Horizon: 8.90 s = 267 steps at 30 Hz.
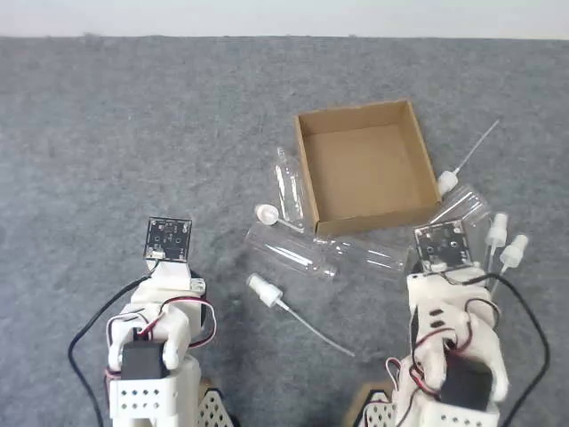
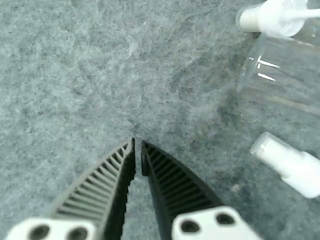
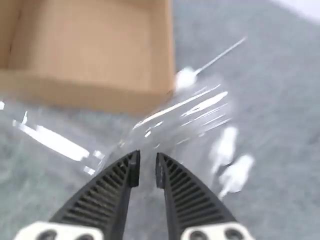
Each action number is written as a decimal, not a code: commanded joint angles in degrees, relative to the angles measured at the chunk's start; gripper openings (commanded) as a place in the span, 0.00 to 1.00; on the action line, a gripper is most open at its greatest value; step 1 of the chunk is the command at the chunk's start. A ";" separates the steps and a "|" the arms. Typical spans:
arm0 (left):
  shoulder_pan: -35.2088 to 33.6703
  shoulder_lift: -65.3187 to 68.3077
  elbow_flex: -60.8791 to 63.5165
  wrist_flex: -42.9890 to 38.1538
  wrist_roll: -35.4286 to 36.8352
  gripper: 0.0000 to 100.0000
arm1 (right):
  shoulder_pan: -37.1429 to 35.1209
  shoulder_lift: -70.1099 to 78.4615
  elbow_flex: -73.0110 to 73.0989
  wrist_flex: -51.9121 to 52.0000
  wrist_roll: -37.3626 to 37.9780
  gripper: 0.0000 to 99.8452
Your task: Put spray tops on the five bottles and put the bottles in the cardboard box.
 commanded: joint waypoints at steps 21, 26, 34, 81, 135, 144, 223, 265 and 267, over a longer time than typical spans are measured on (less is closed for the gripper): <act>-0.35 -1.05 -0.48 0.26 -0.35 0.01 | 25.10 92.62 -53.45 -8.92 -4.31 0.23; -0.35 -1.05 -0.48 0.26 -0.35 0.01 | 25.19 106.42 -61.63 -8.92 -4.40 0.24; -0.35 -1.05 -0.48 0.26 -0.35 0.01 | 27.74 119.60 -65.32 -15.52 -7.30 0.20; -0.35 -1.05 -0.48 0.26 -0.35 0.01 | -44.79 93.49 -73.93 2.68 -17.49 0.01; -0.35 -1.05 -0.48 0.26 -0.35 0.01 | -39.08 103.16 -94.07 14.81 -20.04 0.21; -0.35 -1.05 -0.48 0.26 -0.35 0.01 | -18.95 90.24 -93.45 26.59 -13.71 0.21; -0.35 -1.05 -0.48 0.26 -0.35 0.01 | -16.66 79.16 -67.87 11.47 -12.84 0.01; -0.35 -1.05 -0.48 0.26 -0.35 0.01 | -44.35 118.81 -95.03 12.26 -16.44 0.24; -0.35 -1.05 -0.48 0.26 -0.35 0.01 | -41.98 115.91 -97.58 16.40 -16.44 0.24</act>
